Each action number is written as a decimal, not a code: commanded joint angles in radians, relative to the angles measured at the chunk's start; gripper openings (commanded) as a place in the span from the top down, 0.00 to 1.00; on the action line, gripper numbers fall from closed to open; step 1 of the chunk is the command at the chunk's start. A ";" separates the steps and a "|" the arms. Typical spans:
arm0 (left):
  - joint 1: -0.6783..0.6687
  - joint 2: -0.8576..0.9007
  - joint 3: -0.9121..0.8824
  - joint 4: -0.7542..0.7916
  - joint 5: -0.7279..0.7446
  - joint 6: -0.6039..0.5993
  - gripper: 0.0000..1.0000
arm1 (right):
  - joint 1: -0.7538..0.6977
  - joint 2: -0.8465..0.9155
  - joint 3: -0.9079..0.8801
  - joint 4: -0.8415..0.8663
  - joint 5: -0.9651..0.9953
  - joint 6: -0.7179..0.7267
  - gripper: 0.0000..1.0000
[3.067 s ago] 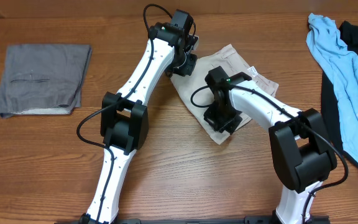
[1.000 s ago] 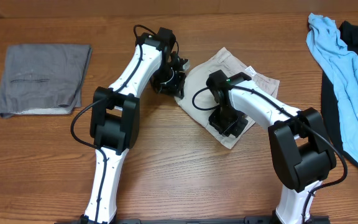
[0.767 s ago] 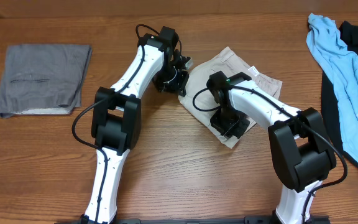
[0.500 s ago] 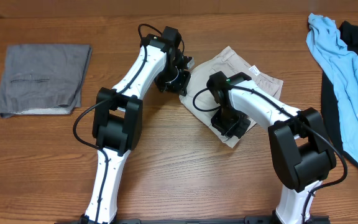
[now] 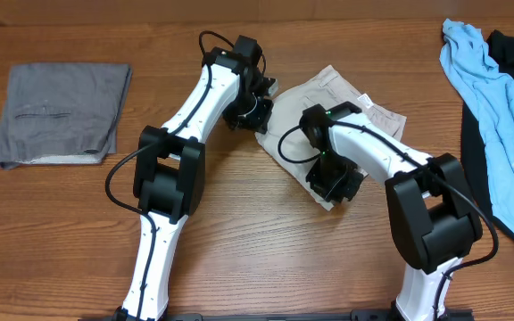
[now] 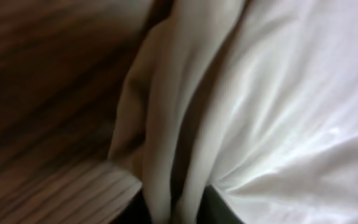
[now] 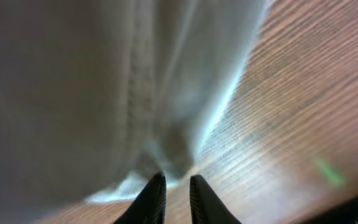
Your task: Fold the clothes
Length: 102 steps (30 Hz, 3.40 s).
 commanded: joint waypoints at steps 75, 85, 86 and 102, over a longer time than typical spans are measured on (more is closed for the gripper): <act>-0.132 0.006 -0.141 0.044 -0.592 -0.491 0.93 | -0.689 -0.105 0.541 -0.189 0.006 -0.294 0.00; 0.134 0.005 0.047 0.186 -0.203 -0.497 0.94 | -0.689 -0.105 0.541 -0.189 0.006 -0.294 0.00; 0.138 0.004 0.103 0.146 -0.190 -0.500 0.93 | -0.689 -0.105 0.541 -0.189 0.006 -0.294 0.00; -0.172 0.008 0.265 0.203 -0.217 -0.580 0.96 | -0.689 -0.105 0.541 -0.189 0.006 -0.294 0.00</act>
